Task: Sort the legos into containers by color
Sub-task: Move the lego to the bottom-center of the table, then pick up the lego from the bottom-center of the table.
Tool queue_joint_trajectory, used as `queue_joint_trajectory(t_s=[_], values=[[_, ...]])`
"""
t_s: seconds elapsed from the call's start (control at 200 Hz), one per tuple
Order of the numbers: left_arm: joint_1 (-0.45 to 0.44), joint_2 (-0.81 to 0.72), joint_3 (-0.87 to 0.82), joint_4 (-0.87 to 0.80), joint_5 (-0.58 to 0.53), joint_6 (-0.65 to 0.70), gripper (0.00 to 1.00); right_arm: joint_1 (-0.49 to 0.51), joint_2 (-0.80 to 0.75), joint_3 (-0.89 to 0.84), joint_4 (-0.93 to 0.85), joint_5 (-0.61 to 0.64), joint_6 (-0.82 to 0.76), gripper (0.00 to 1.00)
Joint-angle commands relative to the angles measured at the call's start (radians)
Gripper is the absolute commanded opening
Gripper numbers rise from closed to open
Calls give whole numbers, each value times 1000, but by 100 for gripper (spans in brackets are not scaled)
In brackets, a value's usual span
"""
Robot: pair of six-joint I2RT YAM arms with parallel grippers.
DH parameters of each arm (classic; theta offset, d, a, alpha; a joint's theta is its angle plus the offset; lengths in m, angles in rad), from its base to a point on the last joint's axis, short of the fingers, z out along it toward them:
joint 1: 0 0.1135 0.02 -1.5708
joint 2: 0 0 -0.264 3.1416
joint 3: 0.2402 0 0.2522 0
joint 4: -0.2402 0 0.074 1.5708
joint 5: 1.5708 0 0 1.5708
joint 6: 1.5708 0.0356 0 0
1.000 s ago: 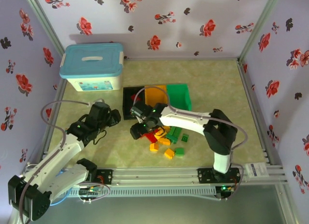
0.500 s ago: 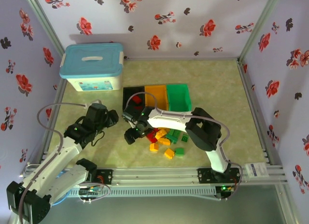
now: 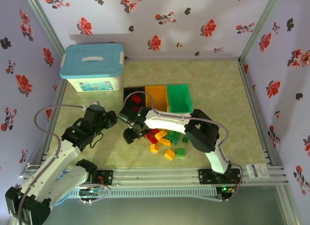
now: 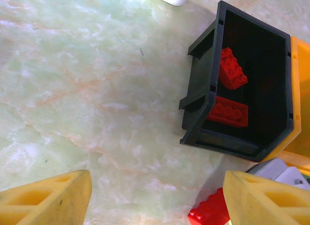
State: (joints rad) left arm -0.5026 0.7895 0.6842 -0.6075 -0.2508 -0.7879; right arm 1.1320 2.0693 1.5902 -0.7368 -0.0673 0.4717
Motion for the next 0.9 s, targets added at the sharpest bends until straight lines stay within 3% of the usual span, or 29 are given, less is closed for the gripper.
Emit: queue_joint_trajectory(t_s=[0.0, 0.13, 0.45, 0.895], values=[[10, -13, -8, -27, -8, -7, 72, -5, 29, 25, -77, 75, 68, 72], [11, -22, -9, -34, -8, -6, 72, -15, 30, 10, -63, 68, 105, 81], [13, -26, -5, -43, -9, 0, 72, -49, 46, 5, 37, -7, 151, 84], [16, -16, -8, -32, -8, 11, 72, -42, 106, 68, 46, -24, 134, 76]])
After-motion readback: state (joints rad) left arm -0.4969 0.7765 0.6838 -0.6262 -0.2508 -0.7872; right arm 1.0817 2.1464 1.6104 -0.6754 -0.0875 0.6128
